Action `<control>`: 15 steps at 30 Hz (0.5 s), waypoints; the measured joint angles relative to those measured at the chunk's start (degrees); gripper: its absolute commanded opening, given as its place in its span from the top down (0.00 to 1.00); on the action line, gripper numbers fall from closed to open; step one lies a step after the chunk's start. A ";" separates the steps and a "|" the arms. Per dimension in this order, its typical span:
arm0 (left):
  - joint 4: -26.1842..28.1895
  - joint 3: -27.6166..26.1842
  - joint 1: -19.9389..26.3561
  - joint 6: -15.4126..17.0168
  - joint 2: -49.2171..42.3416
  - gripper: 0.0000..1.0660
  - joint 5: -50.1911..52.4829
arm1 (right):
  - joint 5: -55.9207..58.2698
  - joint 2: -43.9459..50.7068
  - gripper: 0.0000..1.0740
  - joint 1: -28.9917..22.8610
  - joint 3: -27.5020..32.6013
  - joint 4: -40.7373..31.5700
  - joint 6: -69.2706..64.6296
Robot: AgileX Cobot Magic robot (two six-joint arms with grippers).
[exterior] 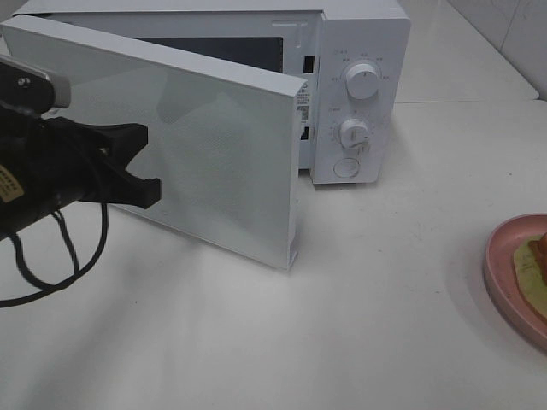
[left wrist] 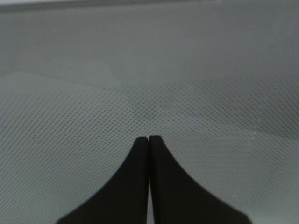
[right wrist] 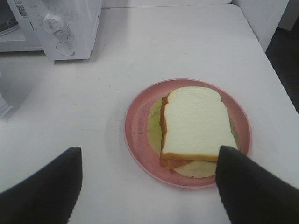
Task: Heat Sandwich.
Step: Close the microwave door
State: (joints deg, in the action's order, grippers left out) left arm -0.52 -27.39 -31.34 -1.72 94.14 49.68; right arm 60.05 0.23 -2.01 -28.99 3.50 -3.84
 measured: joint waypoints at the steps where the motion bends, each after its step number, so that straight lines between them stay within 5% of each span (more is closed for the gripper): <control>1: 1.09 -0.74 -0.74 -0.52 0.52 1.00 -0.23 | 0.00 0.00 0.29 0.00 0.00 0.00 0.00; 7: 12.09 -6.76 -6.36 -6.70 4.70 1.00 -1.43 | 0.00 0.00 0.29 0.00 0.00 0.00 0.00; 15: 19.77 -14.27 -9.74 -10.60 10.03 1.00 -3.38 | 0.00 0.00 0.29 0.00 0.00 0.00 0.00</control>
State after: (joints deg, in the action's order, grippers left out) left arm 19.25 -41.65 -41.08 -12.32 104.16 46.29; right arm 60.05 0.23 -2.01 -28.99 3.50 -3.84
